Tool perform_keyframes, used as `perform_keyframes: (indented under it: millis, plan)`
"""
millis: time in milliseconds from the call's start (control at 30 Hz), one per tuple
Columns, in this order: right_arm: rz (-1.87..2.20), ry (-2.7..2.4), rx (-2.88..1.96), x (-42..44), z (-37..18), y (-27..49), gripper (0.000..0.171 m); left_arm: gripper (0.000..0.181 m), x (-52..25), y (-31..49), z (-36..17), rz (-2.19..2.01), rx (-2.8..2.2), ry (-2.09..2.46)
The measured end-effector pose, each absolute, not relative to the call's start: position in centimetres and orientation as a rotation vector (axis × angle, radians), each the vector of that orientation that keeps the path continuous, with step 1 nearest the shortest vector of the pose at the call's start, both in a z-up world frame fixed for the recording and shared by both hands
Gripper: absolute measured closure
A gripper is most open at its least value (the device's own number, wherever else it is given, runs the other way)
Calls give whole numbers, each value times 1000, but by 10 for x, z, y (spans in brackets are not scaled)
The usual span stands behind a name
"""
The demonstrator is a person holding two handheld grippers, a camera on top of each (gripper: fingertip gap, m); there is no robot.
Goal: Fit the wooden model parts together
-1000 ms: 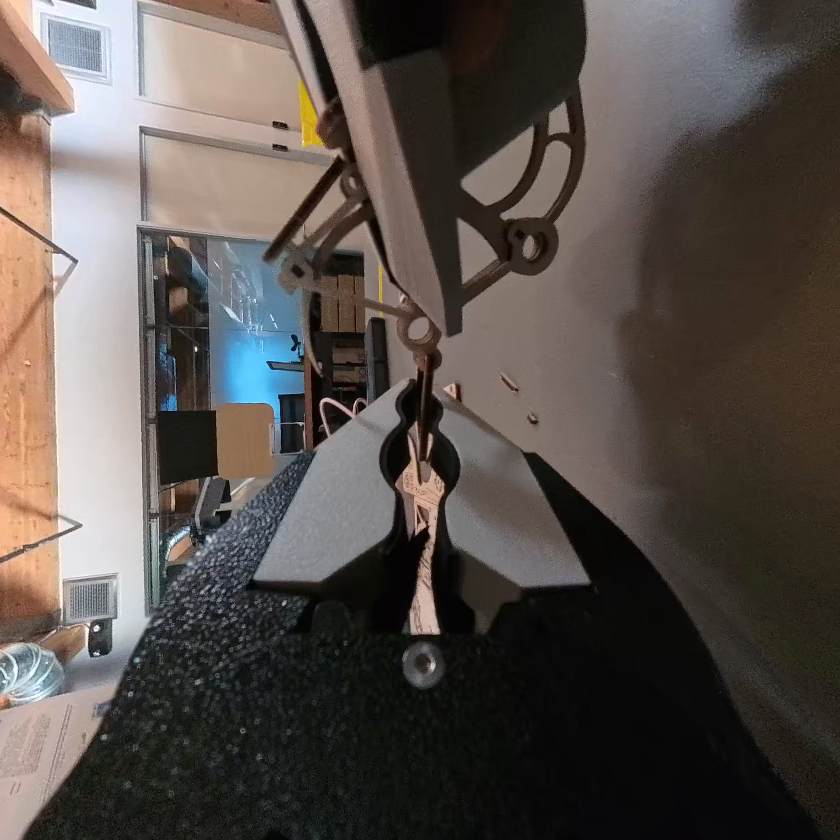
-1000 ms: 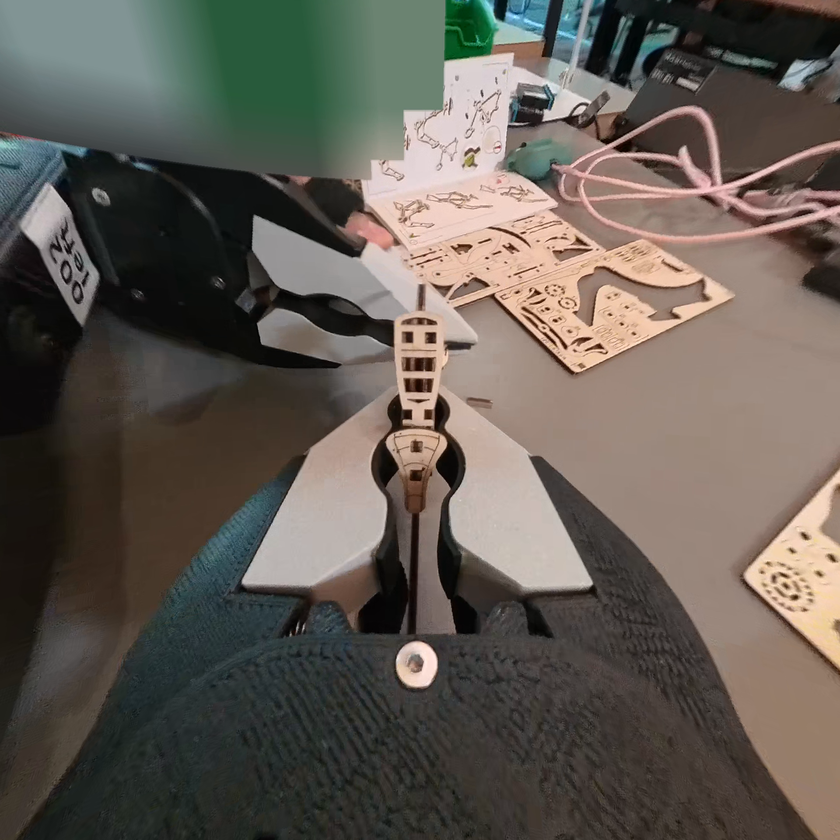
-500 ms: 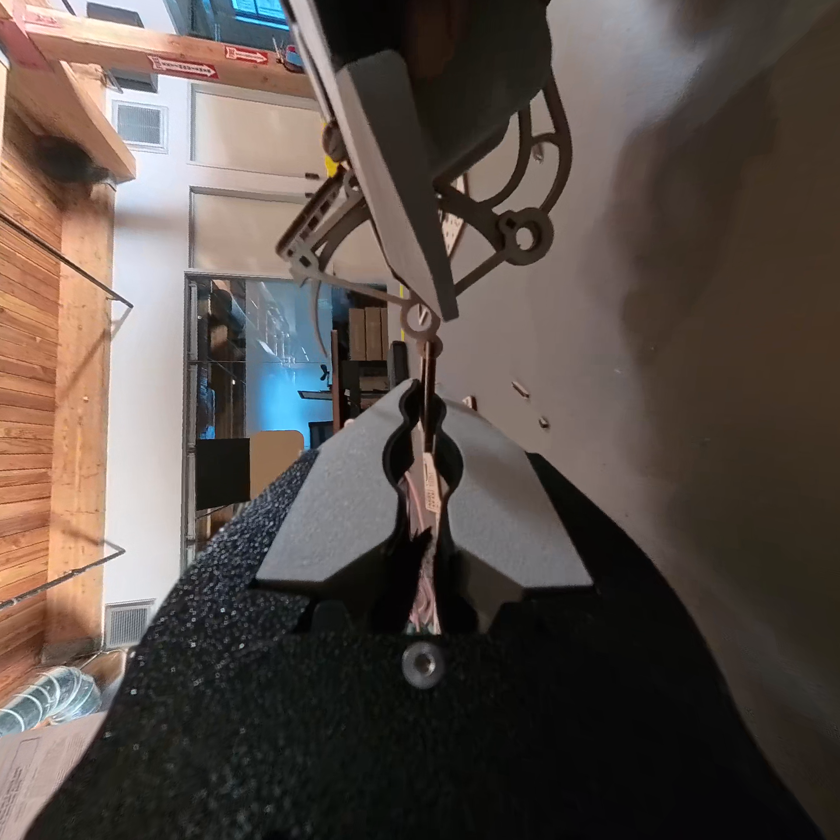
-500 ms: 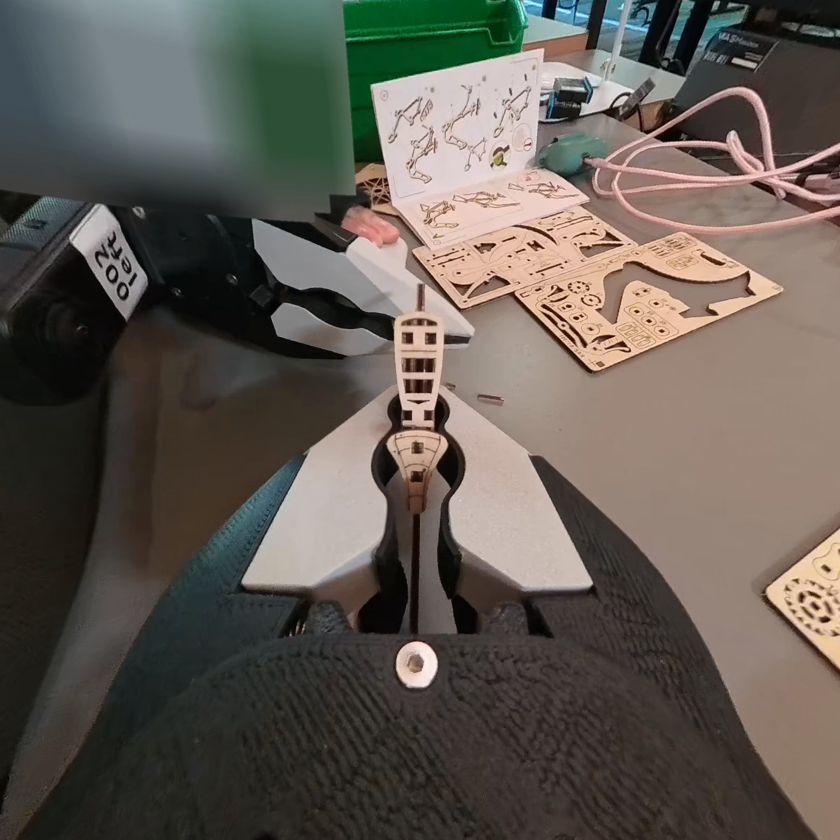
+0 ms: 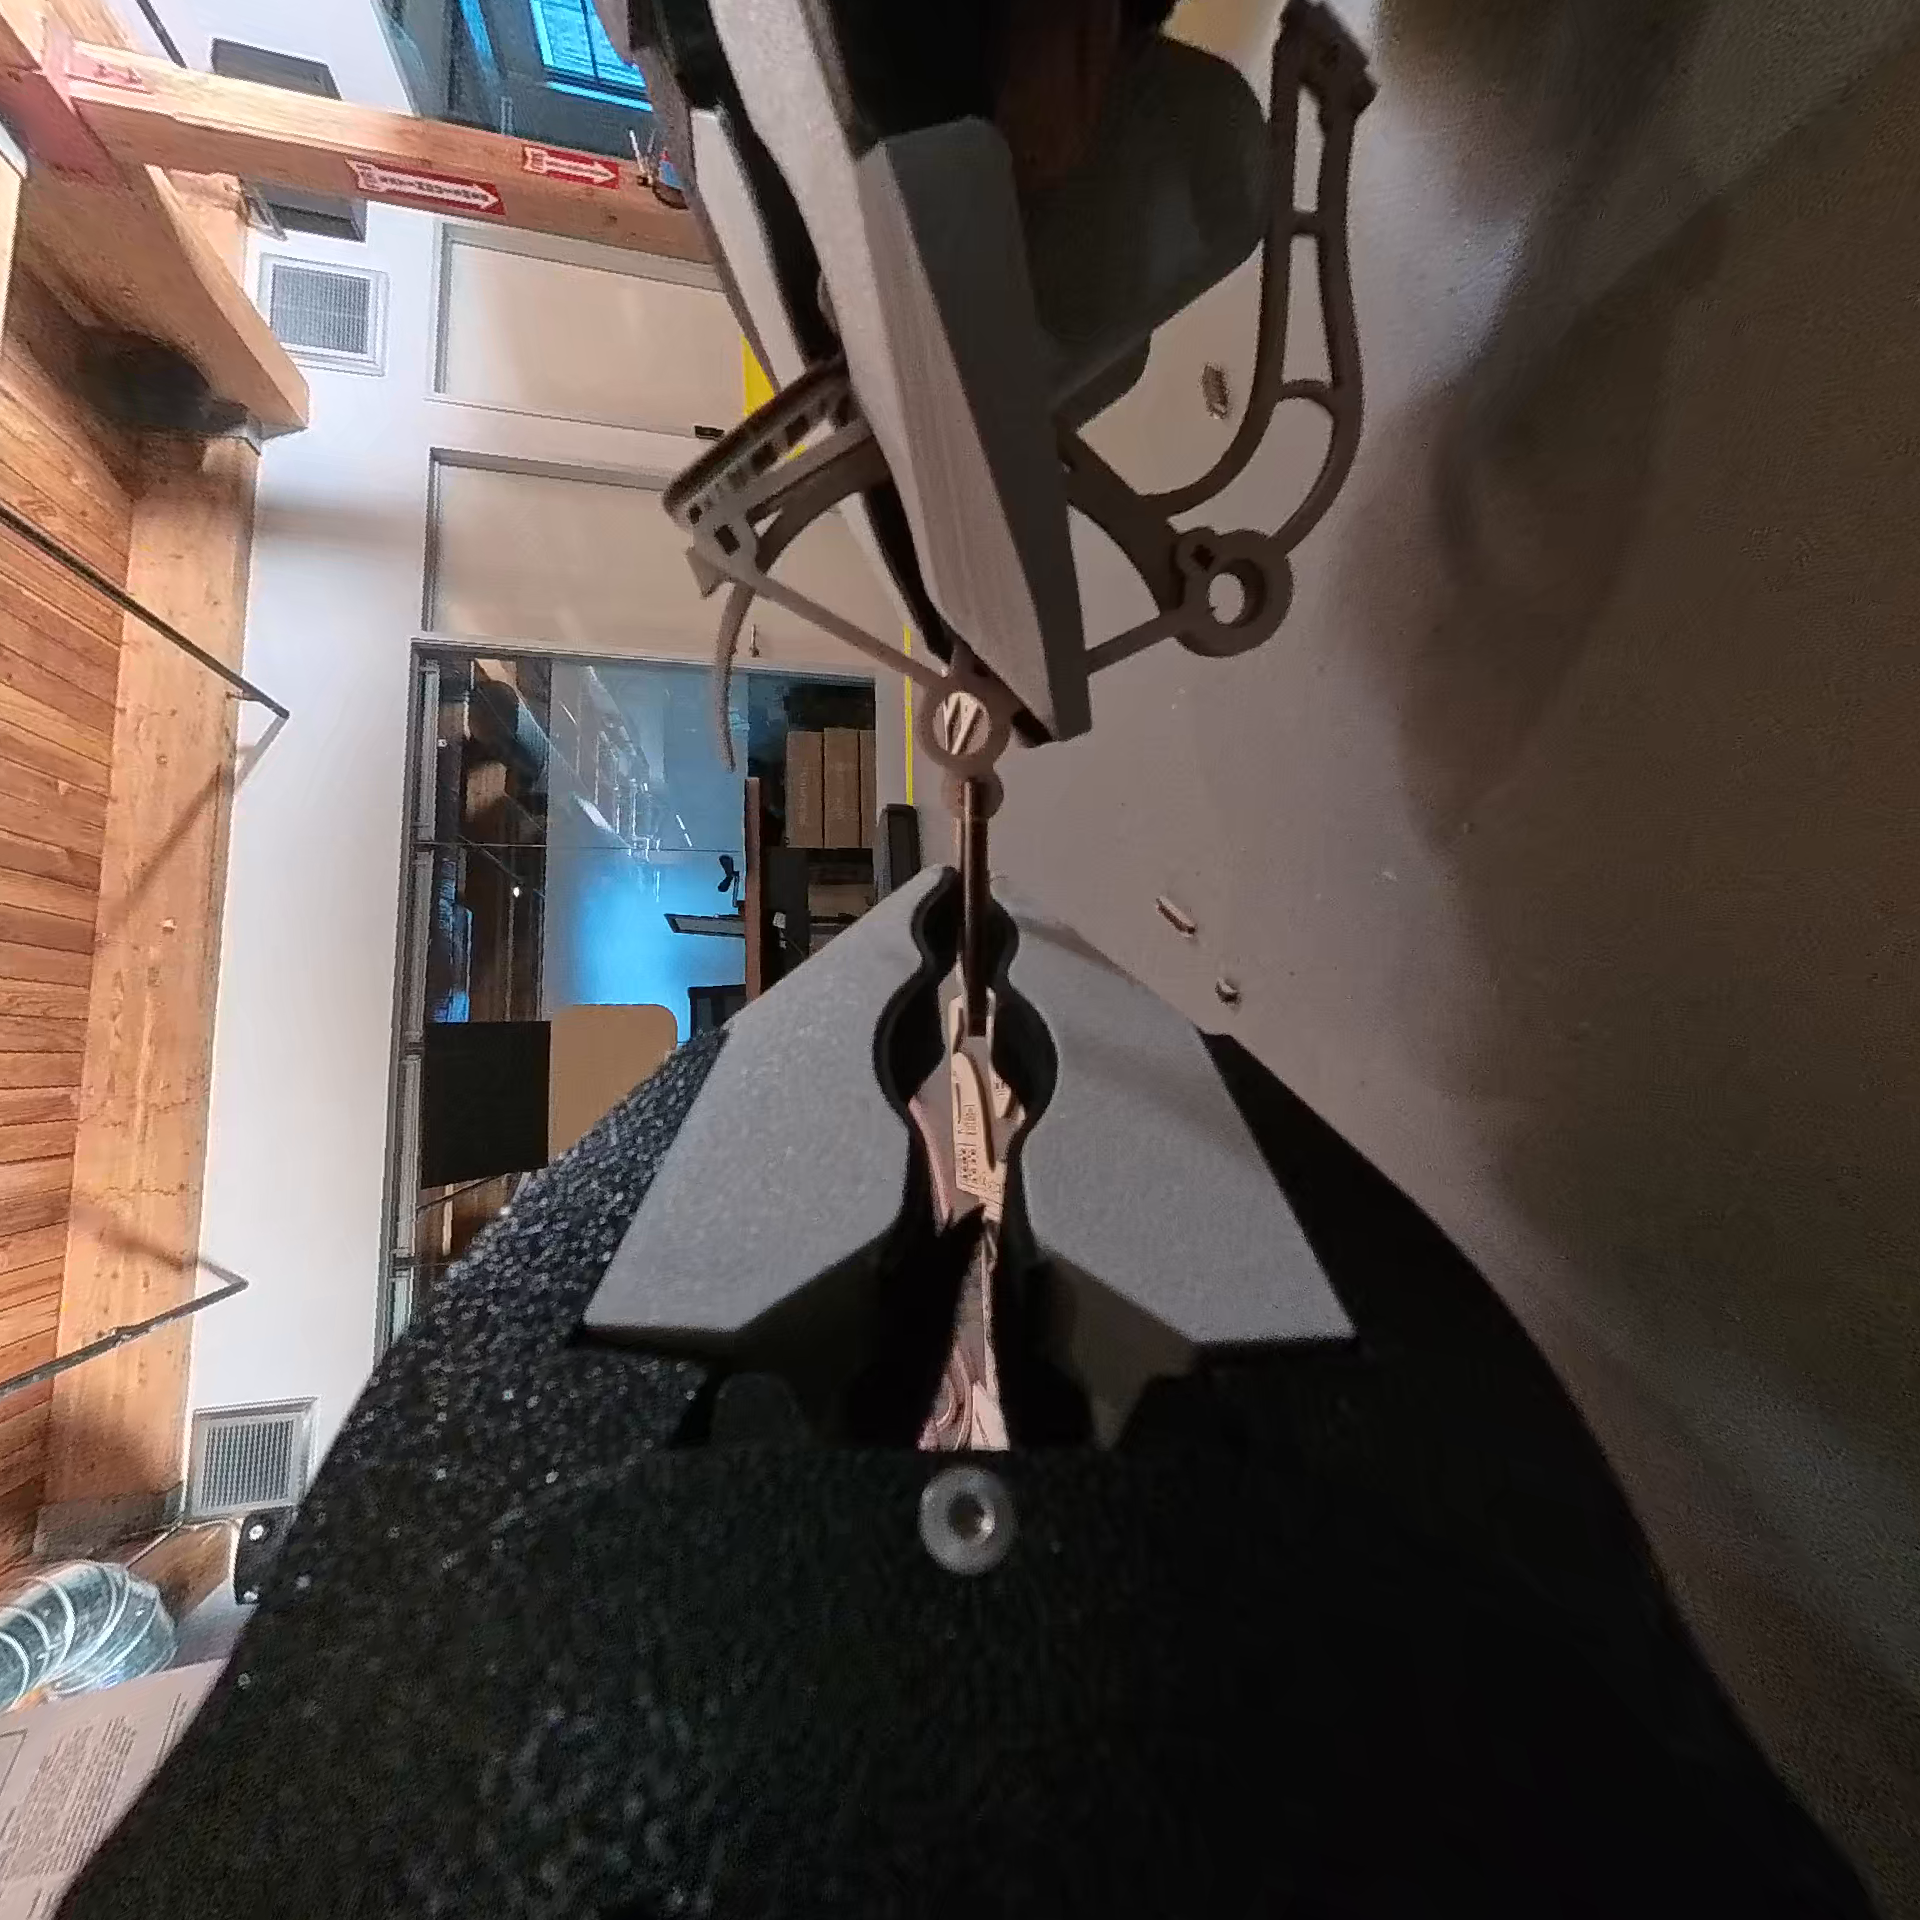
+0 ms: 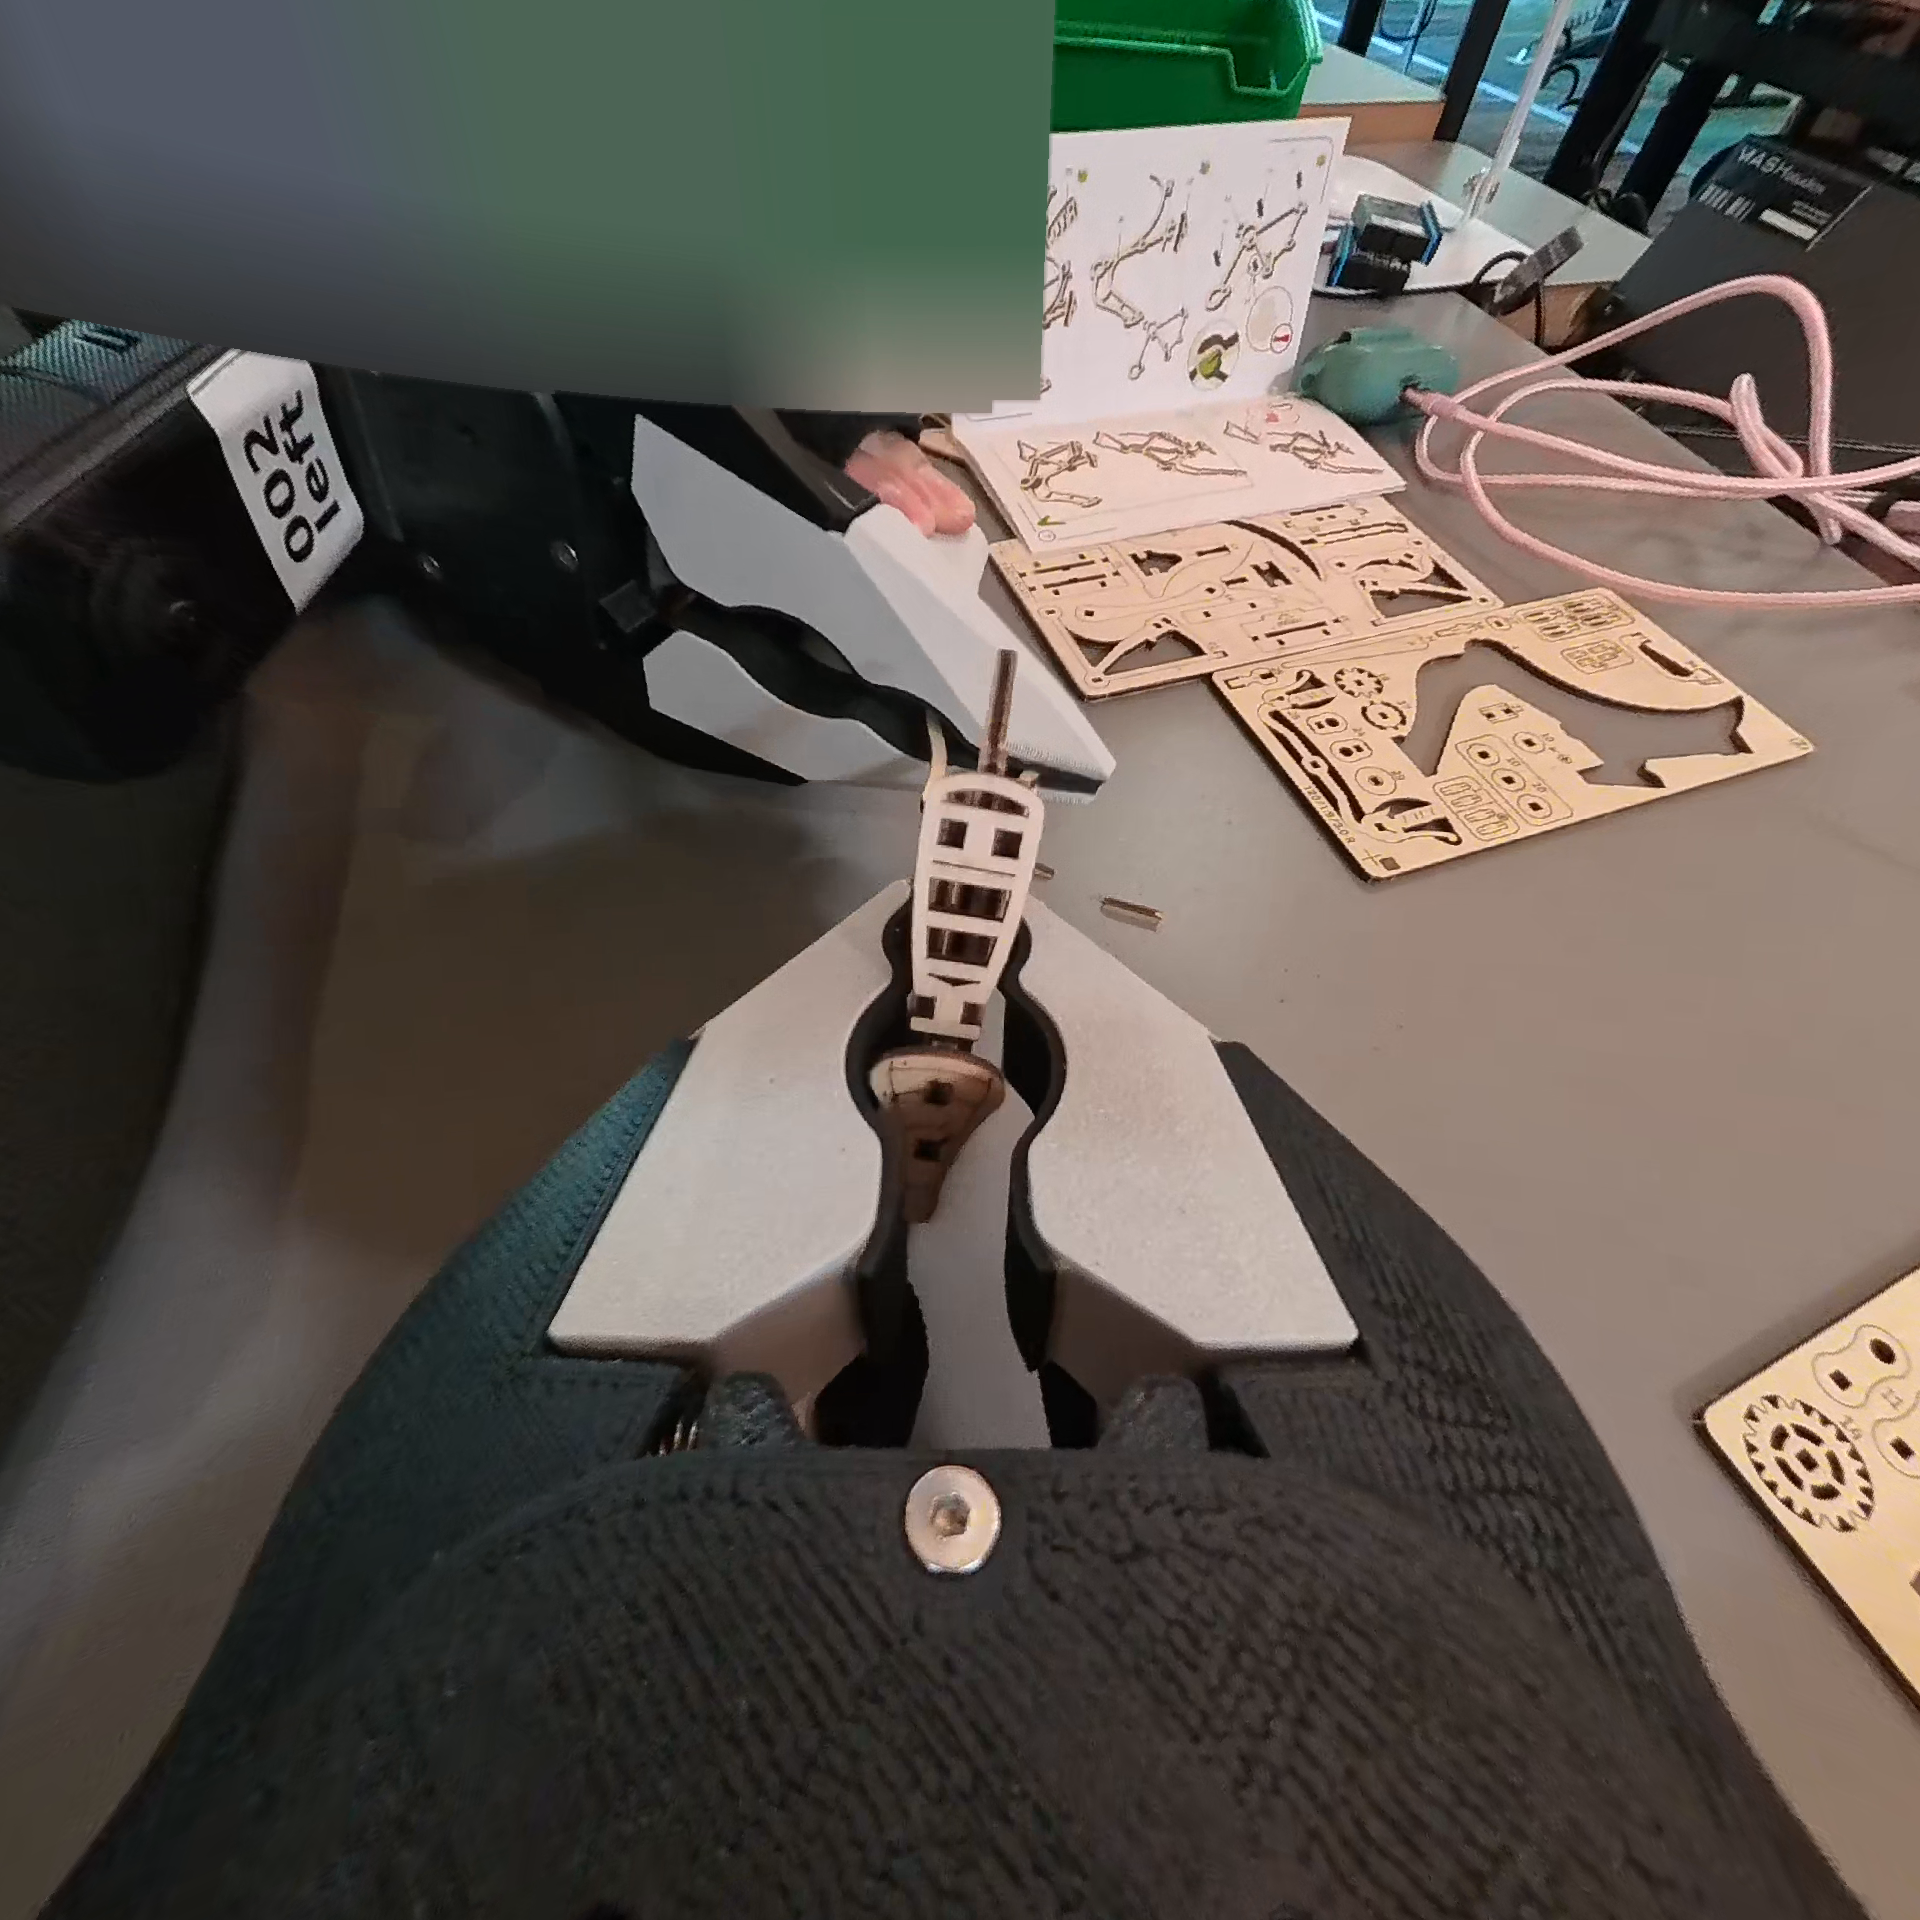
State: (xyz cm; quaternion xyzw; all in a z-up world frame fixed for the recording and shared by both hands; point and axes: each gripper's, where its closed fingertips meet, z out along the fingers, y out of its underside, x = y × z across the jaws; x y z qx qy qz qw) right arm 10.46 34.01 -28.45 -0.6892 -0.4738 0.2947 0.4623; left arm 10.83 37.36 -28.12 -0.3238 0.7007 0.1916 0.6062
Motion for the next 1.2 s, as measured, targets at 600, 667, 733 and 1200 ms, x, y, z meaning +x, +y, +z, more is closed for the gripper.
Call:
perform_keyframes:
  millis: [600,667,733,1200]
  plan:
    - [695,-1194,-1690,105,-285,339,162,181,109,372,-294,398,-818,1675]
    - [652,-1214,-1672,105,-285,339,162,181,109,373,-294,390,-842,1671]
    - [612,-1230,-1650,105,-284,339,162,181,109,373,-293,382,-864,1659]
    - [689,-1155,-1691,105,-283,342,158,181,108,375,-291,374,-875,1652]
